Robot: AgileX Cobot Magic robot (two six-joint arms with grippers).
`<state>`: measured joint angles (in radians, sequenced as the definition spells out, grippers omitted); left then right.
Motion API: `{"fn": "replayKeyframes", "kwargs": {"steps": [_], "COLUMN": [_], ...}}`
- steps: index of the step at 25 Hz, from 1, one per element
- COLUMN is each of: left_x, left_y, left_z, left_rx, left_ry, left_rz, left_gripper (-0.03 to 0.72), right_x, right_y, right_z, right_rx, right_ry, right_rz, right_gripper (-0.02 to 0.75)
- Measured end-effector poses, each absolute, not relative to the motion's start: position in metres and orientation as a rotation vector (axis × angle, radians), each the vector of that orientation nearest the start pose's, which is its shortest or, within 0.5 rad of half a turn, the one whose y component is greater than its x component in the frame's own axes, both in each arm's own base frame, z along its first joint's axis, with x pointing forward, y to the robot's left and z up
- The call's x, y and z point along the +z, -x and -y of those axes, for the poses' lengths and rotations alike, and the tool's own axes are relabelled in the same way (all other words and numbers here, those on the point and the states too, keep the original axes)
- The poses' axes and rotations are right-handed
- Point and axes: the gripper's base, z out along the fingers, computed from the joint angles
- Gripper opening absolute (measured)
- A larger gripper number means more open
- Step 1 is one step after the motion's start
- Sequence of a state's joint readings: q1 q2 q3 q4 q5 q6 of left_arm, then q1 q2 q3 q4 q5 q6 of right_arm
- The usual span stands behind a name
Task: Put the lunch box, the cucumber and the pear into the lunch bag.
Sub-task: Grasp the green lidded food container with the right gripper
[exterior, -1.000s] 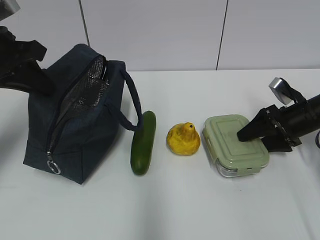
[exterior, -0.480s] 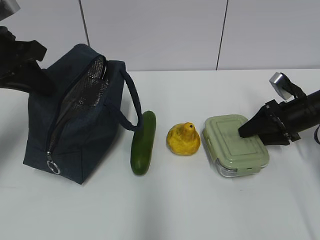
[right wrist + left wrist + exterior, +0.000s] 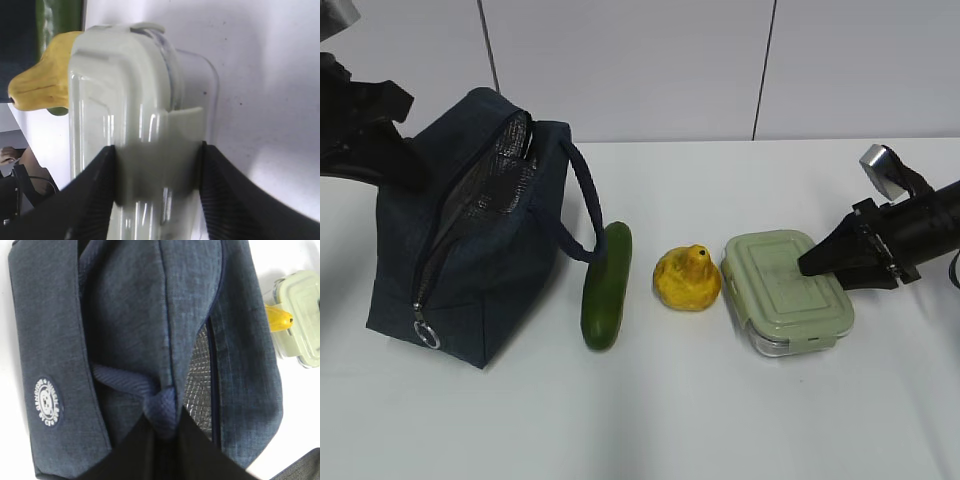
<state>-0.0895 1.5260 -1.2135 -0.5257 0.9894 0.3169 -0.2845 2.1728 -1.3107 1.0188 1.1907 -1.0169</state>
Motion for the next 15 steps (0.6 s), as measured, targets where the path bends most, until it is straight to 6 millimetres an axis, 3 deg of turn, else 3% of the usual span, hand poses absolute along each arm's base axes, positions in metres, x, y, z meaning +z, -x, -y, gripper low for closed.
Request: {"fn": "replayKeyframes", "kwargs": {"steps": [15], "left_x": [0.2969], "left_y": [-0.3045], "left_z": [0.0655], "left_rx": [-0.608], "left_ry": [-0.259], "left_rz": [-2.664], "left_gripper": [0.003], "right_x": [0.1191], "right_y": [-0.3845], "right_z": [0.0373], "right_rx": [1.262], "right_ry": [0.164], "right_rz": [-2.625], "right_gripper": [0.368]}}
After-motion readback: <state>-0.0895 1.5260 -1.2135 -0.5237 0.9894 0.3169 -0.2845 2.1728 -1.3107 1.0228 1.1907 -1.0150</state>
